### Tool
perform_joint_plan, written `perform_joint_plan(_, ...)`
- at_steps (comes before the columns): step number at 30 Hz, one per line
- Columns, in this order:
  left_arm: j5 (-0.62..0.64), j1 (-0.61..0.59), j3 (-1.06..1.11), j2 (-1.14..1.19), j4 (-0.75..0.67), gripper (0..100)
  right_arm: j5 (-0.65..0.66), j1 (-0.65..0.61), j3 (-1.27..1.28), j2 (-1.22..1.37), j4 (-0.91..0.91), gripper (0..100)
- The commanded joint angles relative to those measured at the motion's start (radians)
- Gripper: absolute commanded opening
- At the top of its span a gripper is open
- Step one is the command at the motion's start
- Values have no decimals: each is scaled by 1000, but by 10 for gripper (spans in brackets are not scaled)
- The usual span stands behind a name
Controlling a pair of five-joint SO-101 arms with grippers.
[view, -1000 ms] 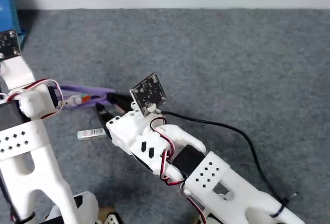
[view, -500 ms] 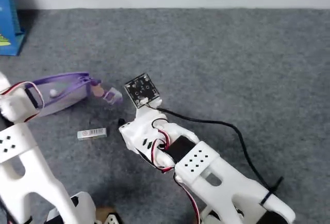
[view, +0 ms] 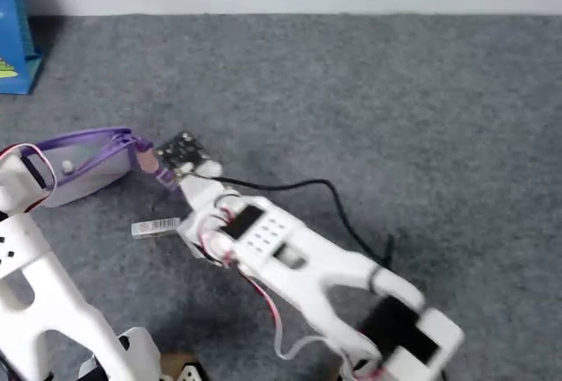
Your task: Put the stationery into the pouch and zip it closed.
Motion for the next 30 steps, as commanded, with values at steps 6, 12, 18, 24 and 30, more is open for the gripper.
perform_joint_plan(6, 15, -12, -22, -35, -31, 13, 74, -39, -331, 262, 51, 236)
perform_joint_plan(12, 14, -12, -22, -34, -29, 13, 78, -64, -428, 363, 53, 235)
perform_joint_plan(18, 14, -12, -22, -34, -29, 13, 117, -82, -456, 401, 48, 234)
perform_joint_plan(24, 14, -12, -21, -34, -28, 13, 120, -119, -462, 414, 48, 234)
perform_joint_plan(30, 14, -12, -12, -34, -32, 13, 123, -128, -459, 406, 56, 234)
